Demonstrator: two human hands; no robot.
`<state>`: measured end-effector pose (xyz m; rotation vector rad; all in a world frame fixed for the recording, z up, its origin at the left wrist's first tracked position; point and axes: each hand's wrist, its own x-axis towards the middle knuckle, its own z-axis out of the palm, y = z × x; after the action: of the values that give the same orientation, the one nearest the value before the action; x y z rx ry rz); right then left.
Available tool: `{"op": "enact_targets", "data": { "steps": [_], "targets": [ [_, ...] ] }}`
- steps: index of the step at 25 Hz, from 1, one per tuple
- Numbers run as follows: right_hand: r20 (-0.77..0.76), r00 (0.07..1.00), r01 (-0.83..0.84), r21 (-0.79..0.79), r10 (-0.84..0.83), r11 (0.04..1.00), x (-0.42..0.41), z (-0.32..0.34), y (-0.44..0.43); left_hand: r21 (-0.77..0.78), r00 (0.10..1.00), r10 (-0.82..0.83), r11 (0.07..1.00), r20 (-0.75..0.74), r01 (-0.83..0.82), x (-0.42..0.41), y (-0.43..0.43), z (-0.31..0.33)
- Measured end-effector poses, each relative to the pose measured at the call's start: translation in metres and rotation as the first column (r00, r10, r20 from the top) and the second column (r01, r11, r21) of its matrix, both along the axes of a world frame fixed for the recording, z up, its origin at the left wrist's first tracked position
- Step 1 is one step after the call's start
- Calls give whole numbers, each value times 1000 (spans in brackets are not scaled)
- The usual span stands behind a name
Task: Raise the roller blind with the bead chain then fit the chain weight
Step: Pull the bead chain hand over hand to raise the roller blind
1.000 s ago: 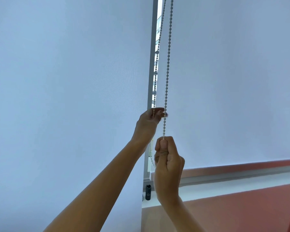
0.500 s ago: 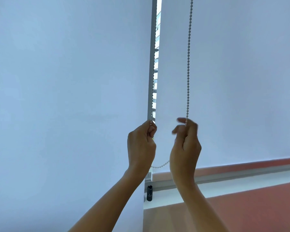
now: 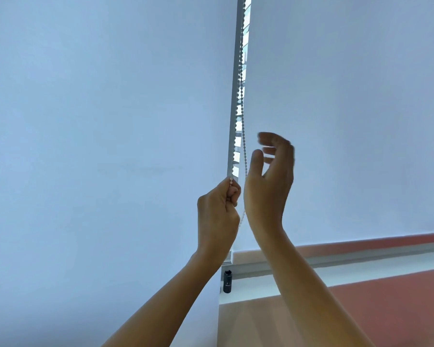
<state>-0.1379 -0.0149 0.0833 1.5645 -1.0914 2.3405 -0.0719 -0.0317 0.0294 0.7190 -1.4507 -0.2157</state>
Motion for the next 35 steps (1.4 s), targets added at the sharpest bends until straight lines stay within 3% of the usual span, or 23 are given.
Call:
{"op": "enact_targets", "data": {
  "steps": [1,3,5,8,11,14,16,18,22,25,28,30,31,35],
  "targets": [
    [29,999,30,102,-33,994,-3,3,-7,-11,1000,10,1000,-1,-10,3,0,0],
    [75,994,-108,403,85,909,-5,11,-20,-28,1000,22,999,-11,-23,9,-1,1],
    [62,979,-198,547,196,813,-6,17,-31,-19,1000,24,1000,-18,-24,15,-4,2],
    [118,920,-389,407,374,826,-5,15,-33,-3,998,66,998,-6,-66,25,-11,3],
    [-60,996,-64,111,71,992,-6,-1,-28,33,997,78,996,-29,-77,39,-21,6],
    [-117,961,245,-57,-251,968,-2,-21,-26,87,997,-8,996,-71,15,49,-39,14],
    [-108,935,329,-103,-339,939,4,-32,-26,112,987,-100,987,-125,114,46,-42,20],
    [-104,927,342,-156,-359,927,10,-41,-28,96,986,-90,990,-142,104,39,-38,23],
    [-131,913,367,-149,-386,918,18,-76,-36,-39,979,-144,989,-141,140,32,-25,30],
    [-173,904,375,-117,-391,920,18,-107,-40,10,922,-345,936,-174,352,33,-18,42],
    [-197,907,360,-91,-371,928,19,-124,-44,201,769,-596,744,-231,637,28,-7,53],
    [-212,910,356,-50,-358,933,21,-129,-43,335,701,-650,617,-293,712,23,-2,60],
    [-218,909,356,-36,-355,934,21,-131,-41,367,704,-634,602,-320,709,21,-1,62],
    [-201,958,213,27,-203,977,23,-126,-32,221,804,-517,782,-293,583,6,-2,56]
  ]
}}
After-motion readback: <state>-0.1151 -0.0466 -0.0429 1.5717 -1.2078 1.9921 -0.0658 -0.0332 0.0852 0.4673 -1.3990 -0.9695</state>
